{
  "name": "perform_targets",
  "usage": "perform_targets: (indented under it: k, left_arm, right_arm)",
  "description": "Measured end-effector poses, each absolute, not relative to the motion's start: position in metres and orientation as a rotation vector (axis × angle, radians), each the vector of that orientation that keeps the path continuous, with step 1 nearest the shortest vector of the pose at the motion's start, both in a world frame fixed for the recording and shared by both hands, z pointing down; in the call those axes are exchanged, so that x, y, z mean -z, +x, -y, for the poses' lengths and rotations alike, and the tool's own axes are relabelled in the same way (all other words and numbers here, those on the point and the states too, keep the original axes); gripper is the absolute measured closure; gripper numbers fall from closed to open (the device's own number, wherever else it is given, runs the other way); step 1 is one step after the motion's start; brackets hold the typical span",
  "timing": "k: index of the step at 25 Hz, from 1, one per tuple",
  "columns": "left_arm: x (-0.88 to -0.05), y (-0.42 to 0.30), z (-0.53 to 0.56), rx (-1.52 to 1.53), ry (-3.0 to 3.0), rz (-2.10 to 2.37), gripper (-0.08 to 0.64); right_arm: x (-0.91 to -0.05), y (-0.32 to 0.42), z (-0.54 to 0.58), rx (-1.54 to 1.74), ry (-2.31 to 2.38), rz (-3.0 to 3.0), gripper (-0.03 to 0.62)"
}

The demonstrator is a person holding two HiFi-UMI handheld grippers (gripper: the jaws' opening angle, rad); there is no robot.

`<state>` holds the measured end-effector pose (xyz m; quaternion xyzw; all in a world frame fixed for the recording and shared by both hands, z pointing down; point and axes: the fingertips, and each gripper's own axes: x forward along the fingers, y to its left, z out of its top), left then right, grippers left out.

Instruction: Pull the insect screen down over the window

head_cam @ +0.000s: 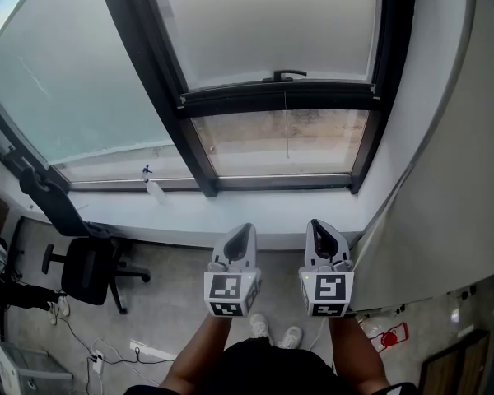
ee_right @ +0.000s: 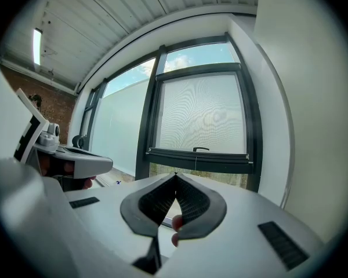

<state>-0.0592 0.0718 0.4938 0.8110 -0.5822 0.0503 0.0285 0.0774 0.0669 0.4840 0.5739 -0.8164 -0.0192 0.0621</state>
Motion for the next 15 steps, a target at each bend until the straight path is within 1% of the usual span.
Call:
perform_targets:
  k: [15]
  left_arm:
    - [-0.484, -0.084, -0.067, -0.168, 2.525, 1.820, 0.557]
  right_arm:
    - [-0.473, 0.044, -0.065, 0.135, 1.743, 2.471, 0.589]
